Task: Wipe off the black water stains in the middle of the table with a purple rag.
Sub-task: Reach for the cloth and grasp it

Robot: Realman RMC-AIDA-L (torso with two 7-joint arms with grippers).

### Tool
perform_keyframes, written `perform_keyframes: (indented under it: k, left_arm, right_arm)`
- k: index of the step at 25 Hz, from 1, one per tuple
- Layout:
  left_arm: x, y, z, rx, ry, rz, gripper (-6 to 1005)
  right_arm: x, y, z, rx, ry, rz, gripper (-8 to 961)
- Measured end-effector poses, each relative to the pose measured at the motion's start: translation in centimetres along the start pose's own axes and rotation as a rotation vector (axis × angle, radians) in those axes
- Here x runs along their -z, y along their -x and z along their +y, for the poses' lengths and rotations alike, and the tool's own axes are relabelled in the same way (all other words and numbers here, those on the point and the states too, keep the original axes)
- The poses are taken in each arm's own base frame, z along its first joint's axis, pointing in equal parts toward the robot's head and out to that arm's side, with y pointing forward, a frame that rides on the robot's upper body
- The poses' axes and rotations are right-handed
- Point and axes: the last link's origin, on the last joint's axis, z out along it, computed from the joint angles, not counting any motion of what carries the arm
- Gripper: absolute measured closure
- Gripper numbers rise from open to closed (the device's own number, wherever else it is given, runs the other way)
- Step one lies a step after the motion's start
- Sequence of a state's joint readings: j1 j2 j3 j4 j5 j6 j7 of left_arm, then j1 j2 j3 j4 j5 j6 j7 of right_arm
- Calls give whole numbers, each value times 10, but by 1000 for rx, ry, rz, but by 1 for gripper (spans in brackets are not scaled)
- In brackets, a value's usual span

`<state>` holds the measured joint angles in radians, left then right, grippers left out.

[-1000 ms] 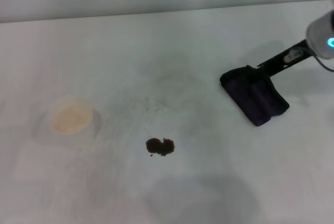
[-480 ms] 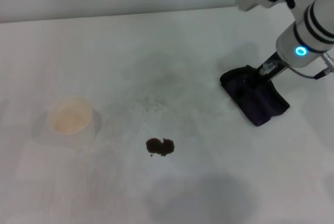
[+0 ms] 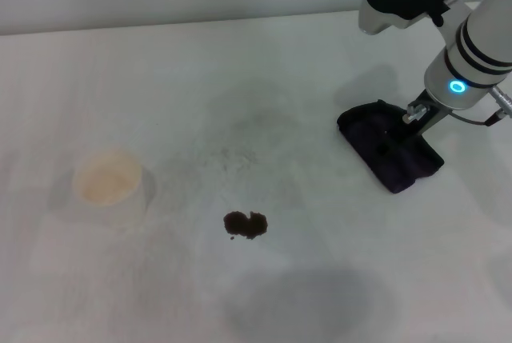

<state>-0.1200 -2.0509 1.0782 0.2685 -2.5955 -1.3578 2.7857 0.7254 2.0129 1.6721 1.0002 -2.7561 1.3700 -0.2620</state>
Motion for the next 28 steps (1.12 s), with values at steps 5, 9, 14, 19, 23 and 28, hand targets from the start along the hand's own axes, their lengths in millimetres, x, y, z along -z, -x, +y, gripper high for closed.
perform_keyframes:
  k: [5,9,14,19,23,28]
  left_arm:
    - [0,1,0,0,-1,-4,107]
    - [0,1,0,-1,-2,-5,107]
    - [0,1,0,-1,-2,-9,107]
    - [0,2,-1,-1,-5,-17,107]
    - [-2,3,-2,-4,-4,-21,108]
    - [-3,4,-2,-9,0,-30,108]
  right_arm:
    - [-4,-1,-2,-5,-2,4,260]
    - [-7,1,-1,1,-3,10,280]
    - [-13,2,3,17,-11,30,304]
    - [-14,3,5,20,-8,32,434]
    - [-14,5,9,42,-9,32,655]
    - [-15,6,15,65,-18,39,746]
